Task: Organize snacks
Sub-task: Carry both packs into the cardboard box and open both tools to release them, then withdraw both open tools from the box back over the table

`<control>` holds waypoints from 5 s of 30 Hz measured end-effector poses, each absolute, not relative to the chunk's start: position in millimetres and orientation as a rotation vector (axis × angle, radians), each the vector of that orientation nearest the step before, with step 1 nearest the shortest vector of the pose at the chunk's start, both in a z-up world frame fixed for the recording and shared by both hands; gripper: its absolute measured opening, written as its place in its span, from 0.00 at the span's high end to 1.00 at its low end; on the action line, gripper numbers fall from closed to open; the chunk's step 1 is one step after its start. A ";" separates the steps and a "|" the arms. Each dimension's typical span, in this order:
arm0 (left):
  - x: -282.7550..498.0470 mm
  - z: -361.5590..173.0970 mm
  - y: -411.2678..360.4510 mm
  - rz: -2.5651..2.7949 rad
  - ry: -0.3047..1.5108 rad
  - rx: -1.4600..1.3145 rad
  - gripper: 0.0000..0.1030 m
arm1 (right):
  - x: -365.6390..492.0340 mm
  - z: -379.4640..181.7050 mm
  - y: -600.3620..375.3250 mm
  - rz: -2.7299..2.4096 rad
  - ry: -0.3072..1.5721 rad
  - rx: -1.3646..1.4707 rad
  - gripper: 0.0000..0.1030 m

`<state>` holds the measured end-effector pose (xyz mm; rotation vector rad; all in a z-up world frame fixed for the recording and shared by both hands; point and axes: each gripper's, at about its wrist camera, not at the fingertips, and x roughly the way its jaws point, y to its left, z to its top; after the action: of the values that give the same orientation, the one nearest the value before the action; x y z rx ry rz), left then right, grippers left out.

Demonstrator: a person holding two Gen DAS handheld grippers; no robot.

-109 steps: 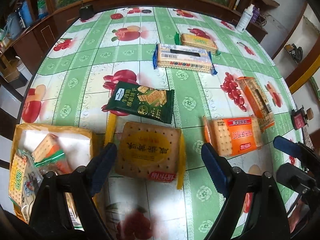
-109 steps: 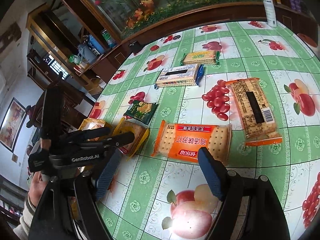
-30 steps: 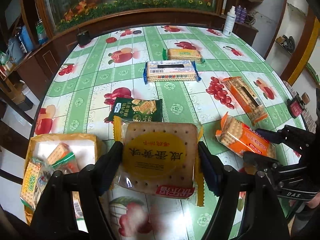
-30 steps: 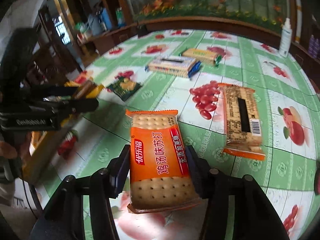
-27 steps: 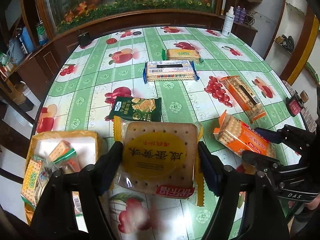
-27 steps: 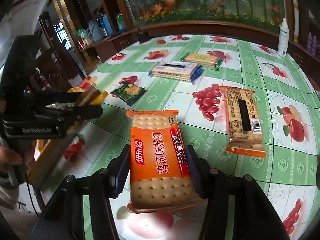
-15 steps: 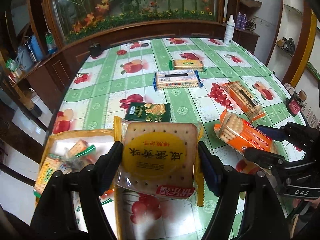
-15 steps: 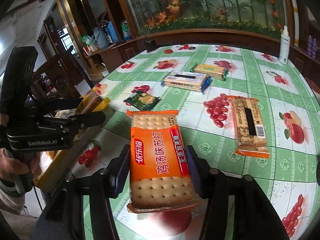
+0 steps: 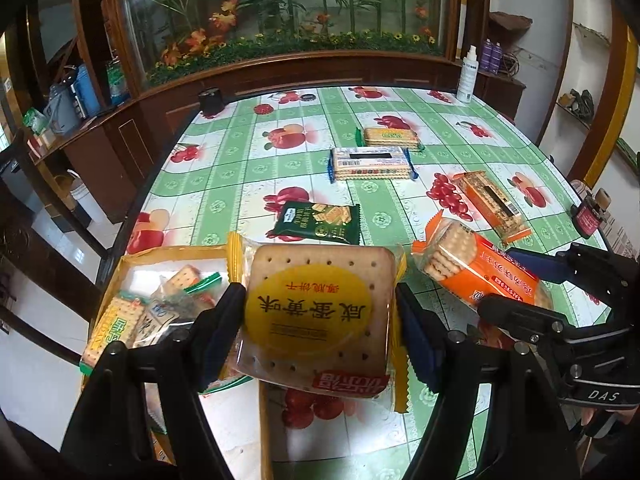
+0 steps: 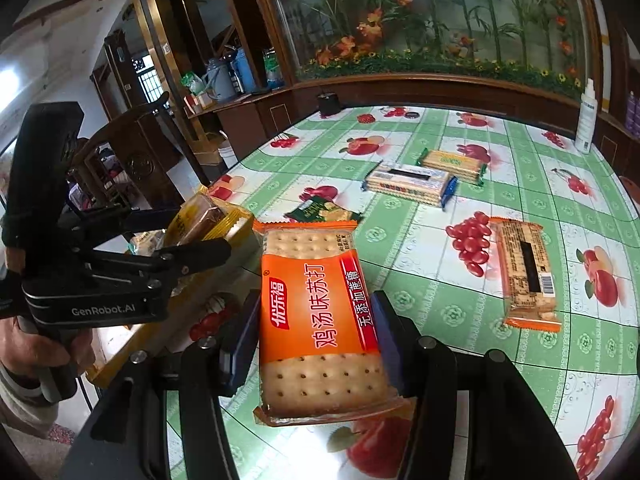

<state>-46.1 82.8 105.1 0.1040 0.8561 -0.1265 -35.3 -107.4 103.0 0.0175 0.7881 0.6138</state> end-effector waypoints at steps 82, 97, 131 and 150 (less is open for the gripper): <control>-142.3 71.1 256.7 0.143 0.913 -0.084 0.27 | -59.2 101.3 78.4 0.947 0.913 -0.082 0.47; -148.5 52.9 264.4 0.190 0.906 -0.097 0.27 | -69.2 75.7 112.8 0.978 0.995 -0.085 0.46; -87.6 112.1 123.2 -0.033 0.776 -0.073 0.13 | -54.9 149.7 -120.3 0.495 0.607 0.033 0.20; 71.4 70.5 65.3 -0.030 1.063 -0.315 0.13 | -10.2 123.7 -180.0 0.551 0.696 0.204 0.20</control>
<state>71.4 65.3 70.5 -0.3153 1.0634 -0.0302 -10.2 -180.0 123.7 0.2043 0.6960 0.5507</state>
